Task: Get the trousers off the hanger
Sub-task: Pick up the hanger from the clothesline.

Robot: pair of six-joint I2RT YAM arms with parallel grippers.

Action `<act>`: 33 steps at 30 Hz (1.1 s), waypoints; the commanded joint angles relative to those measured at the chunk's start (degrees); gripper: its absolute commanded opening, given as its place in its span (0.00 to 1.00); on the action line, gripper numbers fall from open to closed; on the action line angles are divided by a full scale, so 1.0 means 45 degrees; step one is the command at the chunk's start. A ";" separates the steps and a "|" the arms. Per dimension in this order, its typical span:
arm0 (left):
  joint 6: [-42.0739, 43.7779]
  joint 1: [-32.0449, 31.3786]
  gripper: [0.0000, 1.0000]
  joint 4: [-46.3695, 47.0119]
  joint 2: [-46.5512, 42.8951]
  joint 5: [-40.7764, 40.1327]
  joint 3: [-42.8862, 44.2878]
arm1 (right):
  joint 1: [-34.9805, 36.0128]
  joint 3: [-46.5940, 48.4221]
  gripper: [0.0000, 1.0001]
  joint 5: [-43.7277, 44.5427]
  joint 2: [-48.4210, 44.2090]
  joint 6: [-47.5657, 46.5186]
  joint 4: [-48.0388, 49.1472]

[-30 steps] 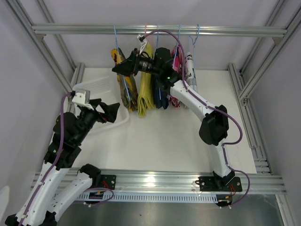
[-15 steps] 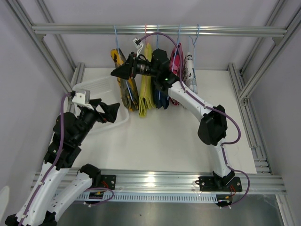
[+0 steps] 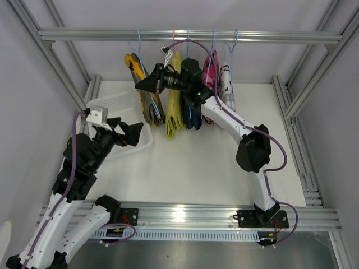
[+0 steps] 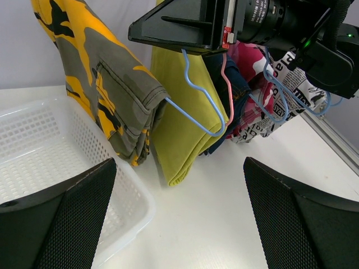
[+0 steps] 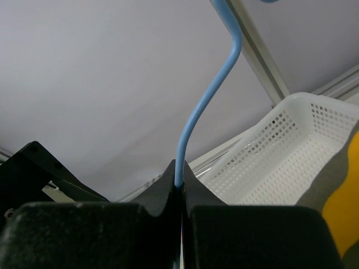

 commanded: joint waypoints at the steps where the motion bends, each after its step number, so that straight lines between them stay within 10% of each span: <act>1: 0.0237 -0.0134 1.00 0.0156 0.0004 0.0172 0.0463 | 0.0226 0.0335 0.00 -0.0535 -0.0394 -0.0434 0.1297; 33: 0.0295 -0.0310 0.99 0.0176 0.0062 0.0172 0.0425 | 0.0304 0.1406 0.00 0.3254 -0.1665 -0.1645 0.1942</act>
